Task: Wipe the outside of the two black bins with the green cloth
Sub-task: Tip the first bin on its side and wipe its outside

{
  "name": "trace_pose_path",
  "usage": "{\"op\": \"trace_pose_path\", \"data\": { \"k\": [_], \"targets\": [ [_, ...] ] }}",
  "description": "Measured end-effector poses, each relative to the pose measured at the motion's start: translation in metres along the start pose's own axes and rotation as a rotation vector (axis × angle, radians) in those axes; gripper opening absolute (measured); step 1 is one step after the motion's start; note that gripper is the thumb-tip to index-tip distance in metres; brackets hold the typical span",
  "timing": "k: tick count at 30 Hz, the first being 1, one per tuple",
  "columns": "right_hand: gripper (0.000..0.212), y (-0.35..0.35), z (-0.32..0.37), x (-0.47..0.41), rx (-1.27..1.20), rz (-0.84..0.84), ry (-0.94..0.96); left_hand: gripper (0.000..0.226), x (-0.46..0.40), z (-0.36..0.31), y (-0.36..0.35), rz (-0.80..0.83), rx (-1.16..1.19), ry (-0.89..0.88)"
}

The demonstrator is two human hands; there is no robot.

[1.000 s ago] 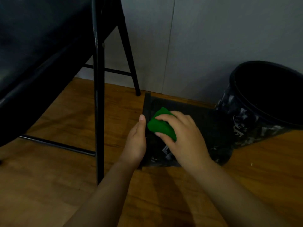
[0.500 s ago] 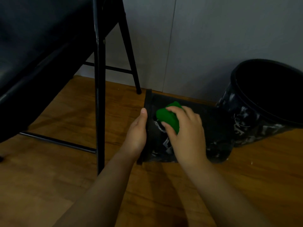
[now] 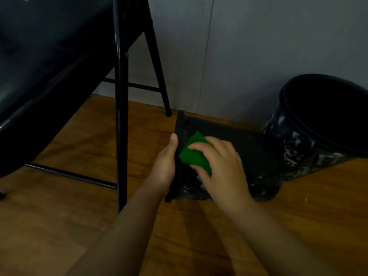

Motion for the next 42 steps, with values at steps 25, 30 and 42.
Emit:
{"op": "trace_pose_path", "data": {
  "k": [25, 30, 42],
  "targets": [
    [0.047, -0.004, -0.011, 0.018, 0.068, -0.024, 0.006, 0.058, -0.004, -0.002, 0.000, -0.008, -0.087, -0.020],
    [0.043, 0.021, -0.052, 0.017, -0.070, -0.191, -0.249, 0.057, -0.005, -0.007, -0.001, 0.009, -0.113, 0.000],
    [0.039, 0.023, -0.017, -0.052, -0.059, 0.019, -0.080, 0.054, -0.009, -0.009, -0.001, -0.015, -0.092, -0.027]
  ]
}}
Point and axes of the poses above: each hand's wrist, its own x-axis away from the middle knuckle, its own y-axis out of the back of the hand, z = x × y, the point moved 9 cm from there along -x, towards the middle knuckle, and after that the axes turned 14 degrees about z, right-handed, at the moved point
